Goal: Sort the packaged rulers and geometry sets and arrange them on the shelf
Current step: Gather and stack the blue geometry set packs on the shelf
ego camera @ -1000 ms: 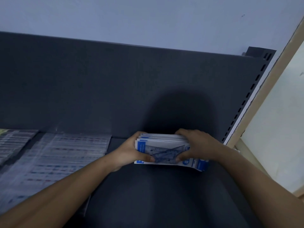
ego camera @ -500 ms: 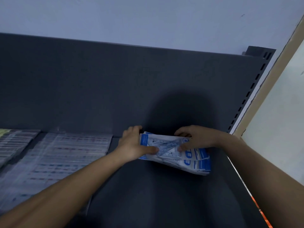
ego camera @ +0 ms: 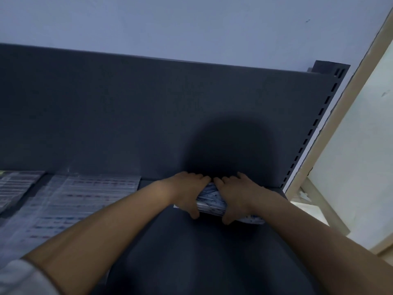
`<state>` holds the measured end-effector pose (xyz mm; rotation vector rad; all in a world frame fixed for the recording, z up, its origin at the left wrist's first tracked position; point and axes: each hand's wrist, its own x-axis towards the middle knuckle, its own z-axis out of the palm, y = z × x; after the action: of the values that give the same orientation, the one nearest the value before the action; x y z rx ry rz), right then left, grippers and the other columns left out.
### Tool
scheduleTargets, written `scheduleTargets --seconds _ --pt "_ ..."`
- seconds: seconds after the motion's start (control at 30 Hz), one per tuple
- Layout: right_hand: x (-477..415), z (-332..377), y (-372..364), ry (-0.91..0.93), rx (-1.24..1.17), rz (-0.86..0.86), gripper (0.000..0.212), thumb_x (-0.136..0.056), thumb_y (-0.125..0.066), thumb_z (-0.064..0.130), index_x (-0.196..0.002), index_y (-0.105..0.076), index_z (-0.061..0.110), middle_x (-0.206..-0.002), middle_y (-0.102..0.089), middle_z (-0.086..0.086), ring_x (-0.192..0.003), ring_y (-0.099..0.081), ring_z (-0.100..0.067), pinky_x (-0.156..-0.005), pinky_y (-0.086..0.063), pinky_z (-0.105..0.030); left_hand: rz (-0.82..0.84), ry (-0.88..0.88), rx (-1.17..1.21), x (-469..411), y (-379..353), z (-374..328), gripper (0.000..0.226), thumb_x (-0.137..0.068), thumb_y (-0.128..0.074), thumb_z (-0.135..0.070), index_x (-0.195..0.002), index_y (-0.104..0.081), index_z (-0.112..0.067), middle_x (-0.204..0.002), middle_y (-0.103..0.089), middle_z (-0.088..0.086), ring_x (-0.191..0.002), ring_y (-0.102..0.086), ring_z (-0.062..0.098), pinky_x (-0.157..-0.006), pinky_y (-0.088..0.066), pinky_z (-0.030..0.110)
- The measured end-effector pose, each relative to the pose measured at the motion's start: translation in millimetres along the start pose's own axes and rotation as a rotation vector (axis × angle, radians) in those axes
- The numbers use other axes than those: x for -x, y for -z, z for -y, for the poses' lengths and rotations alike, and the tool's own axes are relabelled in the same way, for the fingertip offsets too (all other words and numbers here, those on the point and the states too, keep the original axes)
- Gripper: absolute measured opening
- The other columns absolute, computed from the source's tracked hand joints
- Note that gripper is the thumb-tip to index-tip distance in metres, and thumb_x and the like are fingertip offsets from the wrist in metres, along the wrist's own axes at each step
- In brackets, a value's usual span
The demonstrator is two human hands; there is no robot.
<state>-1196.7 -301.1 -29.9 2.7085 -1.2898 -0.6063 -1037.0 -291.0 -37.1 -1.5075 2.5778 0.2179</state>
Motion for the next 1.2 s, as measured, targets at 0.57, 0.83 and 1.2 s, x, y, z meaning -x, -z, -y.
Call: scheduleTargets --seconds 0.57,0.83,1.2 --pt "1 4 -10 0.053 -0.103 -0.194 0.080 -0.079 -0.066 0.029 -0.143 -0.022 0.012 -0.131 -0.044 -0.010 -0.115 -0.046 -0.025 -0.097 -0.038 -0.031 -0.196 0.067 -0.187 6 -11 -9 0.046 -0.084 -0.058 -0.035 -0.121 -0.043 -0.012 -0.116 -0.057 0.005 -0.098 -0.058 0.022 -0.077 -0.043 0.031" --pt "11 14 -21 0.037 -0.075 -0.269 0.072 -0.086 -0.055 0.016 -0.146 -0.016 0.009 -0.140 -0.038 -0.012 -0.126 -0.039 -0.026 -0.108 -0.029 -0.030 -0.171 0.066 -0.190 15 -19 -14 0.053 -0.085 -0.057 -0.024 -0.132 -0.036 -0.010 -0.127 -0.050 0.006 -0.112 -0.051 0.020 -0.092 -0.045 0.032" --pt "35 4 -20 0.052 -0.528 -0.018 0.114 -0.064 -0.058 0.076 -0.150 -0.002 0.025 -0.156 -0.007 0.008 -0.145 -0.001 -0.013 -0.119 -0.005 -0.040 -0.159 0.074 -0.134 37 -24 -30 0.074 -0.085 -0.060 -0.027 -0.143 -0.020 -0.006 -0.149 -0.026 0.013 -0.139 -0.025 0.024 -0.114 -0.023 0.031"
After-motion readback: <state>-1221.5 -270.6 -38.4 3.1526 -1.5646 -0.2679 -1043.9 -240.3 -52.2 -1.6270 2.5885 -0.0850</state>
